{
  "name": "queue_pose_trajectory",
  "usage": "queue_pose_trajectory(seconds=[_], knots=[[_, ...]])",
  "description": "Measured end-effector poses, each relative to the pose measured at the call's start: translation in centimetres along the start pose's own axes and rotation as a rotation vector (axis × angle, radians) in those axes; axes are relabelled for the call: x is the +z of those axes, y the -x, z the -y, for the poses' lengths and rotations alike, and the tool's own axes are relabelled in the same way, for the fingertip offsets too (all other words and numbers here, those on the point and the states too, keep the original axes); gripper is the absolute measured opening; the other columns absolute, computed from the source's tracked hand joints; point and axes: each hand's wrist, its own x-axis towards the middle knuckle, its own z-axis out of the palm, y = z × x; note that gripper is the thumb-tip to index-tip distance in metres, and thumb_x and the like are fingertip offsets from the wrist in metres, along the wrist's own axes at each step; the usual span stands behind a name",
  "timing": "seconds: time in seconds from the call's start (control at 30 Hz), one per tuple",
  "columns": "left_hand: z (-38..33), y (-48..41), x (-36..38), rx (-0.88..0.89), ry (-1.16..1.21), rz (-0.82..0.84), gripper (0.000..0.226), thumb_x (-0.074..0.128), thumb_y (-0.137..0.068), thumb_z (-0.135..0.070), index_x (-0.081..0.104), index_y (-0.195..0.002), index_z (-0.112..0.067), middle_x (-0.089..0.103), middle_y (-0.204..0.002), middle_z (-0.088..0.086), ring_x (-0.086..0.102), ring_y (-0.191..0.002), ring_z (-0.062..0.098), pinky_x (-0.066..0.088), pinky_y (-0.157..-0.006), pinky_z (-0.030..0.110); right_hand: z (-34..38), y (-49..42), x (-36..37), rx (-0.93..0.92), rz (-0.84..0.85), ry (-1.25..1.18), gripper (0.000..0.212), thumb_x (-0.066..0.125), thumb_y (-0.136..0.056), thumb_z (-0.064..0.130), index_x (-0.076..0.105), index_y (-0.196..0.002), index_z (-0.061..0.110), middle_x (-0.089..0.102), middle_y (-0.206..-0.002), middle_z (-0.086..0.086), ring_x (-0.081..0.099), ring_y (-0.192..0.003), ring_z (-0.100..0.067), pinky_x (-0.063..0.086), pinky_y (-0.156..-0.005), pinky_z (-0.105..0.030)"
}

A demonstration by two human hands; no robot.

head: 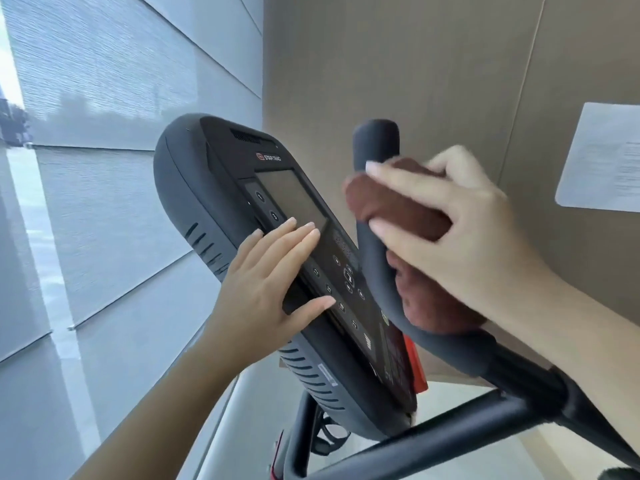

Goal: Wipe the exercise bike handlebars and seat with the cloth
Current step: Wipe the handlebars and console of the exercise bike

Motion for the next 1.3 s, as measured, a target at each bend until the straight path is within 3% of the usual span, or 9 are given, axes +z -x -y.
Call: queue_pose_trajectory(seconds=[0.13,0.2,0.4,0.57,0.7,0.87,0.93,1.2,1.3], knots=[[1.5,-0.3,0.6,0.093,-0.083,-0.040,0.056,0.048,-0.085,-0.049,0.054,-0.125,-0.010,0.054,-0.131,0.002,0.039,-0.127,0.018,0.014,-0.110,0.036,0.7,3.6,-0.5,-0.043,0.137,0.205,0.041,0.067,-0.071,0.035,0.063,-0.112,0.041,0.053,-0.097,-0.001,0.053,-0.082,-0.007,0.043,-0.082,-0.018],[2.0,-0.4,0.8,0.146,-0.125,-0.065,0.052,0.048,-0.086,-0.047,0.057,-0.122,-0.010,0.056,-0.129,0.002,0.042,-0.125,0.018,0.015,-0.109,0.037,1.1,3.3,-0.6,-0.025,0.129,0.188,0.040,0.071,-0.073,0.032,0.064,-0.112,0.037,0.055,-0.100,-0.002,0.051,-0.087,-0.004,0.041,-0.086,-0.014],[3.6,-0.8,1.1,0.264,-0.114,-0.191,0.042,0.050,-0.088,-0.038,0.061,-0.117,-0.009,0.062,-0.121,0.003,0.049,-0.117,0.017,0.020,-0.106,0.033,2.0,-1.8,1.0,0.089,-0.202,0.201,0.043,0.069,-0.079,0.026,0.058,-0.120,0.035,0.047,-0.104,0.004,0.040,-0.093,0.006,0.031,-0.084,-0.003],[5.0,-0.8,1.6,0.350,-0.084,-0.335,0.027,0.054,-0.086,-0.028,0.070,-0.098,-0.009,0.070,-0.103,0.003,0.054,-0.108,0.018,0.025,-0.102,0.035,4.4,3.0,2.6,0.081,-0.110,0.496,0.037,0.062,-0.078,0.030,0.063,-0.115,0.031,0.055,-0.101,-0.009,0.058,-0.091,-0.019,0.053,-0.072,-0.031],[5.6,-1.0,1.8,0.426,-0.069,-0.355,0.019,0.055,-0.086,-0.025,0.068,-0.086,-0.011,0.070,-0.094,0.003,0.054,-0.105,0.019,0.025,-0.099,0.037,6.1,6.0,2.9,0.099,0.025,0.750,0.032,0.062,-0.081,0.028,0.067,-0.112,0.024,0.061,-0.096,-0.015,0.063,-0.085,-0.030,0.057,-0.055,-0.040],[5.9,-1.1,1.8,0.472,-0.041,-0.360,0.021,0.052,-0.088,-0.022,0.067,-0.085,-0.008,0.069,-0.092,0.006,0.059,-0.100,0.023,0.030,-0.094,0.038,7.8,1.2,3.5,0.149,-0.258,0.676,0.041,0.068,-0.080,0.020,0.060,-0.121,0.020,0.053,-0.114,-0.014,0.056,-0.104,-0.026,0.052,-0.082,-0.038],[5.8,-1.0,1.8,0.481,-0.034,-0.348,0.023,0.050,-0.089,-0.021,0.067,-0.083,-0.007,0.069,-0.090,0.008,0.062,-0.098,0.025,0.031,-0.094,0.039,7.8,-1.4,4.2,0.156,-0.309,0.705,0.040,0.065,-0.082,0.020,0.059,-0.122,0.021,0.051,-0.117,-0.014,0.053,-0.108,-0.027,0.048,-0.084,-0.037],[6.1,-0.5,2.0,0.496,-0.028,-0.321,0.022,0.048,-0.089,-0.019,0.064,-0.080,-0.007,0.067,-0.089,0.008,0.062,-0.096,0.025,0.029,-0.097,0.038,8.1,4.6,7.2,0.267,-0.009,1.054,0.050,0.075,-0.073,0.014,0.059,-0.121,0.017,0.053,-0.108,-0.023,0.055,-0.094,-0.037,0.053,-0.070,-0.040],[6.1,-0.5,2.0,0.490,-0.024,-0.318,0.024,0.045,-0.088,-0.019,0.064,-0.083,-0.006,0.067,-0.091,0.008,0.062,-0.097,0.025,0.028,-0.098,0.037,8.5,5.7,7.2,0.332,-0.010,0.970,0.046,0.073,-0.075,0.016,0.061,-0.119,0.023,0.050,-0.107,-0.011,0.054,-0.095,-0.029,0.054,-0.072,-0.037]])
